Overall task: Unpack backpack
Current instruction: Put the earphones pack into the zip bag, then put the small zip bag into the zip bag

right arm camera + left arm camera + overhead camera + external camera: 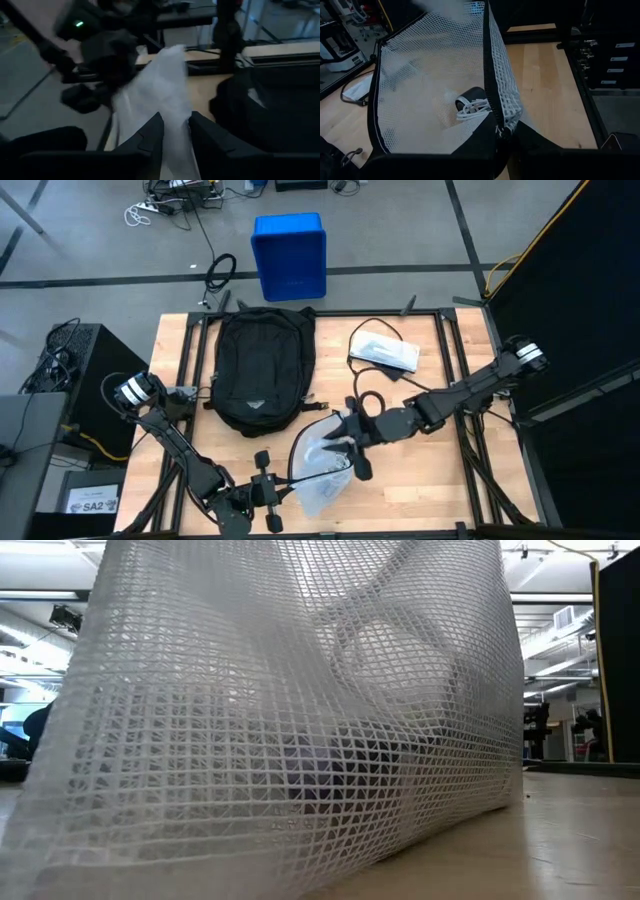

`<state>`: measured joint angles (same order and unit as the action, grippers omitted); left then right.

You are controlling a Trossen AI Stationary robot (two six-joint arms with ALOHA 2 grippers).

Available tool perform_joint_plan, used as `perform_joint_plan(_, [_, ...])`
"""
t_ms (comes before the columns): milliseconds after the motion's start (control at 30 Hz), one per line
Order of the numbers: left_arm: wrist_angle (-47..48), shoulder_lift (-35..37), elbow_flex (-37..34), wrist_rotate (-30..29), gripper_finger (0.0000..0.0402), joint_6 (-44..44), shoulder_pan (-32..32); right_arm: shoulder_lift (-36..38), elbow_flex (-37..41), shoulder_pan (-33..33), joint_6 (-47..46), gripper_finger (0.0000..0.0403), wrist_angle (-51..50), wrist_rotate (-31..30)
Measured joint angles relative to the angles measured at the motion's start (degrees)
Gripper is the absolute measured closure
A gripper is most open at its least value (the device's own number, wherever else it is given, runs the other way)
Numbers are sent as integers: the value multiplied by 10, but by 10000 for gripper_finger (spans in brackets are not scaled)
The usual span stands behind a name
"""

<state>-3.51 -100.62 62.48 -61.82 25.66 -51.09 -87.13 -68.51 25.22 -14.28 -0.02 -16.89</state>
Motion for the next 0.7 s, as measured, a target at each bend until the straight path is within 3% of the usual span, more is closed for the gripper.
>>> perform_joint_plan(167, [0,0,0,0,401,0,0,1,0,-11,-22,369,-15,3])
perform_joint_plan(300, [0,0,0,0,401,-1,0,3,0,-6,-23,379,-31,65])
perform_joint_plan(700, [0,0,0,0,401,-1,0,3,0,12,-71,284,-114,46])
